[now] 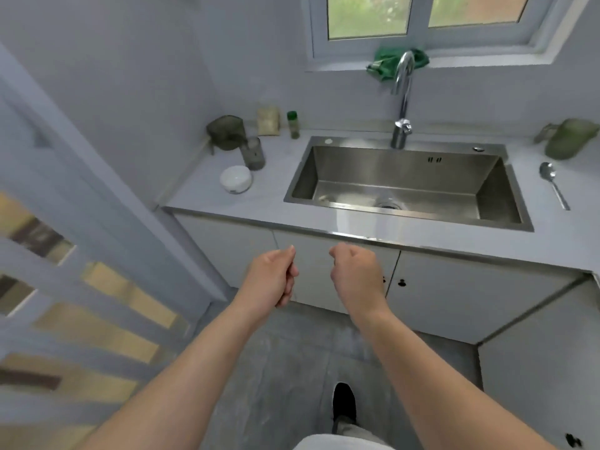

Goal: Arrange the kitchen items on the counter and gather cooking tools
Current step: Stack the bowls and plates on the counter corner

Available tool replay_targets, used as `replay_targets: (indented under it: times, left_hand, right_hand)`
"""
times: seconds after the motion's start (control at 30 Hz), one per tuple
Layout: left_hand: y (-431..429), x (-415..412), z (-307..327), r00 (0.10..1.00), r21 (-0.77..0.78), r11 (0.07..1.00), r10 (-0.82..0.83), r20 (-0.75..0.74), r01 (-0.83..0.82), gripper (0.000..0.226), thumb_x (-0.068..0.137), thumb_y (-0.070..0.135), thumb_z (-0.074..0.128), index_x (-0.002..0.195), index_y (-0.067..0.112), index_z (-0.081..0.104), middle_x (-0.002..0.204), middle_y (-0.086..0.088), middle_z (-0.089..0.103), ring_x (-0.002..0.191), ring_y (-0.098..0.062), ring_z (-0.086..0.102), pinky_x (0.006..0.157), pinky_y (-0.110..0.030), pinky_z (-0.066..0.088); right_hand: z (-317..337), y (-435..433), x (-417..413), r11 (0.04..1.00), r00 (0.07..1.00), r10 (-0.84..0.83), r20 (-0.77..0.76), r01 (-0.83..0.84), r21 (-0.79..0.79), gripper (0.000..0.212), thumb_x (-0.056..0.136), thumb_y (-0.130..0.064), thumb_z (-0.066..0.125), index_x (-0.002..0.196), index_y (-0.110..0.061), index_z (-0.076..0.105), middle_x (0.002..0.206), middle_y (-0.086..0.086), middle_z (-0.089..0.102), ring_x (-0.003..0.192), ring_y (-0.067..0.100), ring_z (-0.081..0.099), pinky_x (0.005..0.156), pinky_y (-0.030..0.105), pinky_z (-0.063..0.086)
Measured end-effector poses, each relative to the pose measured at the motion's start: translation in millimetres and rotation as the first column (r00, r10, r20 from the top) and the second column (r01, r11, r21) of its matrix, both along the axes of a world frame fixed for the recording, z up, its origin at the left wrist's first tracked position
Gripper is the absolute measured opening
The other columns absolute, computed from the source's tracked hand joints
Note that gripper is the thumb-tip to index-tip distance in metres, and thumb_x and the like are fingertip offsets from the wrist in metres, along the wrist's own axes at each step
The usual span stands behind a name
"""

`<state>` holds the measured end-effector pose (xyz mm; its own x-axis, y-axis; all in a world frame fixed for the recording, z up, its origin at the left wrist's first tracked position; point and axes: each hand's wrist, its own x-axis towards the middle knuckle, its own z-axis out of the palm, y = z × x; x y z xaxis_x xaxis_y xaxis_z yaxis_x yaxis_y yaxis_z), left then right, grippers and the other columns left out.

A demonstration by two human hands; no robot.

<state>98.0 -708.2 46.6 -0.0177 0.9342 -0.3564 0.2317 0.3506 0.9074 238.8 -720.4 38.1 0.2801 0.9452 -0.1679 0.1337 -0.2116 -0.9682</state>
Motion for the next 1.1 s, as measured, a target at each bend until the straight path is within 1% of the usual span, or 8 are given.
replay_targets:
  times: [0.2,0.3,0.43,0.6,0.83,0.9,0.97,1.1]
  left_hand:
    - [130,-17,9,0.958,0.056,0.998,0.049,-0.281,-0.035,0.039,0.101,0.039,0.049,0.072,0.013,0.056,0.05,0.002,0.054,0.044,-0.018,0.048,0.045,-0.028,0.04]
    - [181,-35,6,0.852,0.126,0.991,0.032,-0.523,0.041,0.03,0.096,0.045,0.052,0.08,0.02,0.058,0.07,0.005,0.064,0.065,-0.017,0.06,0.063,-0.034,0.049]
    - [251,-62,-5,0.688,0.149,0.98,0.02,-0.725,0.129,0.03,0.092,0.046,0.06,0.109,0.021,0.058,0.104,0.006,0.062,0.096,-0.016,0.06,0.074,-0.03,0.043]
    - [356,-102,-40,0.554,0.067,0.989,-0.016,-0.832,0.129,0.074,0.085,0.051,0.067,0.141,0.012,0.04,0.146,-0.01,0.041,0.132,-0.032,0.041,0.102,-0.043,0.04]
    - [473,-163,-99,0.471,-0.228,0.966,-0.26,-0.843,0.124,0.122,0.072,0.063,0.076,0.157,0.022,-0.002,0.164,-0.01,-0.003,0.149,-0.039,0.005,0.113,-0.056,0.028]
    - [498,-175,-114,0.481,-0.307,0.943,-0.331,-0.812,0.131,0.13,0.069,0.064,0.078,0.156,0.027,-0.011,0.165,-0.007,-0.01,0.15,-0.039,-0.002,0.114,-0.059,0.027]
    - [513,-179,-126,0.494,-0.342,0.928,-0.368,-0.788,0.145,0.132,0.066,0.065,0.079,0.156,0.029,-0.011,0.164,-0.006,-0.006,0.149,-0.038,0.004,0.112,-0.059,0.03]
    - [524,-179,-137,0.521,-0.299,0.94,-0.339,-0.783,0.164,0.121,0.065,0.054,0.082,0.155,0.026,0.006,0.15,-0.01,0.023,0.134,-0.037,0.029,0.101,-0.051,0.043]
  right_hand:
    - [8,133,-19,0.99,0.988,0.138,-0.067,-0.14,-0.029,0.039,0.089,-0.019,0.048,0.053,-0.014,0.033,0.052,0.004,0.029,0.051,0.018,0.025,0.053,0.033,0.022]
    - [6,183,-29,0.976,0.978,0.203,-0.056,-0.207,-0.075,0.04,0.09,-0.021,0.048,0.054,-0.017,0.032,0.052,0.001,0.031,0.051,0.017,0.028,0.053,0.033,0.025]
    - [1,242,-41,0.946,0.957,0.289,-0.031,-0.29,-0.147,0.033,0.092,-0.032,0.046,0.063,-0.017,0.043,0.058,0.004,0.04,0.054,0.019,0.037,0.057,0.036,0.032]
    - [-4,318,-62,0.891,0.906,0.416,0.078,-0.389,-0.234,0.037,0.1,-0.036,0.042,0.076,-0.012,0.055,0.063,0.003,0.054,0.055,0.018,0.045,0.056,0.03,0.037]
    - [-9,408,-95,0.86,0.884,0.434,0.173,-0.349,-0.374,0.042,0.099,-0.037,0.041,0.075,-0.006,0.057,0.066,0.0,0.061,0.059,0.018,0.053,0.065,0.037,0.052]
    - [-11,431,-102,0.853,0.878,0.435,0.199,-0.332,-0.402,0.045,0.1,-0.038,0.041,0.078,-0.001,0.057,0.064,-0.001,0.06,0.058,0.018,0.051,0.064,0.032,0.051]
    - [-11,449,-105,0.852,0.886,0.418,0.201,-0.306,-0.425,0.042,0.101,-0.036,0.041,0.078,-0.004,0.056,0.062,-0.002,0.057,0.054,0.017,0.048,0.053,0.021,0.044]
    - [-17,472,-109,0.844,0.877,0.426,0.222,-0.297,-0.446,0.038,0.101,-0.034,0.041,0.078,-0.008,0.056,0.062,-0.003,0.056,0.05,0.015,0.047,0.05,0.021,0.039]
